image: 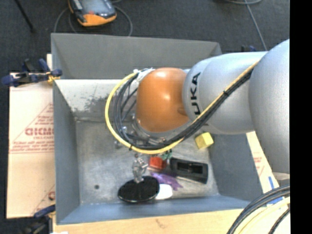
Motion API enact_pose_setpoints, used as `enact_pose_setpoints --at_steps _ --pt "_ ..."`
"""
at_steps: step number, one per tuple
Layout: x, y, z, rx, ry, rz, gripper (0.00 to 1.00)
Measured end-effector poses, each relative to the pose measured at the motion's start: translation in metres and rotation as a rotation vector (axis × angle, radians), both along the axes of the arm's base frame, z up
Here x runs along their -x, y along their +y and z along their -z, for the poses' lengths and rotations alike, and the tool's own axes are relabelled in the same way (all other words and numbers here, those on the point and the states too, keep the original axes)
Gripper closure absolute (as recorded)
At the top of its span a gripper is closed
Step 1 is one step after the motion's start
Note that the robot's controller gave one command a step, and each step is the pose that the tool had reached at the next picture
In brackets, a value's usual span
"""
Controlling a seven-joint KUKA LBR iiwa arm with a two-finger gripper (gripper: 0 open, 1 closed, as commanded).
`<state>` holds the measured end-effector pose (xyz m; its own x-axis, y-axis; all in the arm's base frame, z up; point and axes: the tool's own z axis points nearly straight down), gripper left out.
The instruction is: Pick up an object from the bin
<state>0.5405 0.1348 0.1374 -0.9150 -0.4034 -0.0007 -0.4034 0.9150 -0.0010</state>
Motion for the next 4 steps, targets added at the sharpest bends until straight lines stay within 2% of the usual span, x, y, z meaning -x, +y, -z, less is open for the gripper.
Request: enact_pose_setpoints --at_steps 1,2,3,4 --pt "0.033 -0.003 -0.008 -0.002 -0.001 -0.057 0.0" --pt "0.037 -0.01 0.019 -0.001 -0.002 0.055 0.0" --pt "0.046 -0.022 0.051 -0.001 0.001 0.052 1.0" --pt "0.046 -0.022 0.051 -0.002 0.0 0.057 1.0"
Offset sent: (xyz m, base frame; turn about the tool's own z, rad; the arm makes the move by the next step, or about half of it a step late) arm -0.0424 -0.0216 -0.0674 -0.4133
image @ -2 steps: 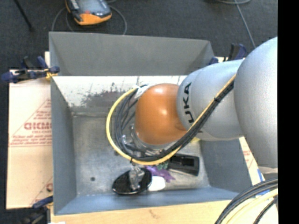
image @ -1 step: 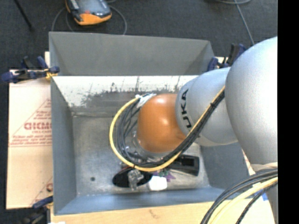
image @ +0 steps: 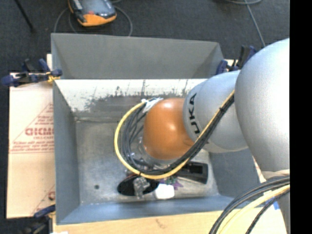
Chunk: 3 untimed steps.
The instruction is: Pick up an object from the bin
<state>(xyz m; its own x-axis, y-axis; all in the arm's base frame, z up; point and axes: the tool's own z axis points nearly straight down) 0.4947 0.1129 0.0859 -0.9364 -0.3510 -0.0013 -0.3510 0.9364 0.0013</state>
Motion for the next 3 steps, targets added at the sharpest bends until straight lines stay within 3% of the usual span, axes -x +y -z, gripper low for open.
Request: enact_pose_setpoints --at_steps 3 --pt "0.001 -0.001 -0.015 0.0 -0.004 0.0 1.0"
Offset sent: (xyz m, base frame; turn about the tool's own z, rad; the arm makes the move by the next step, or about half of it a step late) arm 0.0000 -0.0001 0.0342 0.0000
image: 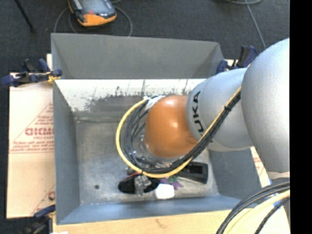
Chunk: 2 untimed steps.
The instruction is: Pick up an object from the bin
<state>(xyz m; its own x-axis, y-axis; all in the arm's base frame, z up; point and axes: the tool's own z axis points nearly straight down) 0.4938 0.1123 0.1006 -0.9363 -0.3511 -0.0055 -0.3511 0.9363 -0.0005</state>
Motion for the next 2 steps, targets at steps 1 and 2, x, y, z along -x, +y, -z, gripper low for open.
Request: enact_pose_setpoints --at_steps 1,2 --pt "0.0004 -0.0002 -0.0081 0.001 0.003 0.0 1.0" --pt "0.0006 -0.0004 -0.0172 0.002 0.004 0.001 1.0"
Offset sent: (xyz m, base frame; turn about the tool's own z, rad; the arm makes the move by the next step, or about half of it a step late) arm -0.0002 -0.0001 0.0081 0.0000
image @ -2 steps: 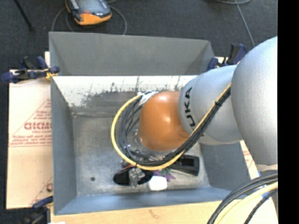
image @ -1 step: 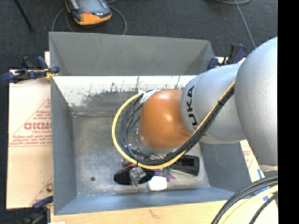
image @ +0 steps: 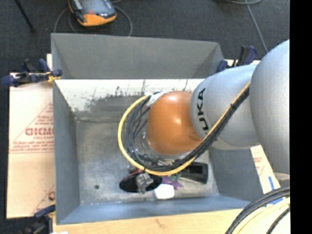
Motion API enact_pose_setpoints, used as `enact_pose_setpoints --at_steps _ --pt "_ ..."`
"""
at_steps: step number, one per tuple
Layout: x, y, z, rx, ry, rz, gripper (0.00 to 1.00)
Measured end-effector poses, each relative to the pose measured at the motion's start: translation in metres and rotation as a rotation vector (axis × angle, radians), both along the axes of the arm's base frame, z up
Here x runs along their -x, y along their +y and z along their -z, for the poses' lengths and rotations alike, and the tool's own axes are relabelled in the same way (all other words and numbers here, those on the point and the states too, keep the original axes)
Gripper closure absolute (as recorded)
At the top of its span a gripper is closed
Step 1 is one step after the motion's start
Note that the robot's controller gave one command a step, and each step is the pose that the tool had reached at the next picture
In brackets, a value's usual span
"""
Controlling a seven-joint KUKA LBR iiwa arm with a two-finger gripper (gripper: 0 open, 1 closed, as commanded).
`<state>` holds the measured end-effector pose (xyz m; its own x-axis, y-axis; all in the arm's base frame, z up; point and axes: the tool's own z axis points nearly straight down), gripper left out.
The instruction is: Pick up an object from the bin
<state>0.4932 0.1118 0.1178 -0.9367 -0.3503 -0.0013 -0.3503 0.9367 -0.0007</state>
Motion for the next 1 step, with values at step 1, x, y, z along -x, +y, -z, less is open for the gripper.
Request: enact_pose_setpoints --at_steps 1 --pt "-0.0001 0.0 -0.0091 0.0 0.0 0.0 1.0"
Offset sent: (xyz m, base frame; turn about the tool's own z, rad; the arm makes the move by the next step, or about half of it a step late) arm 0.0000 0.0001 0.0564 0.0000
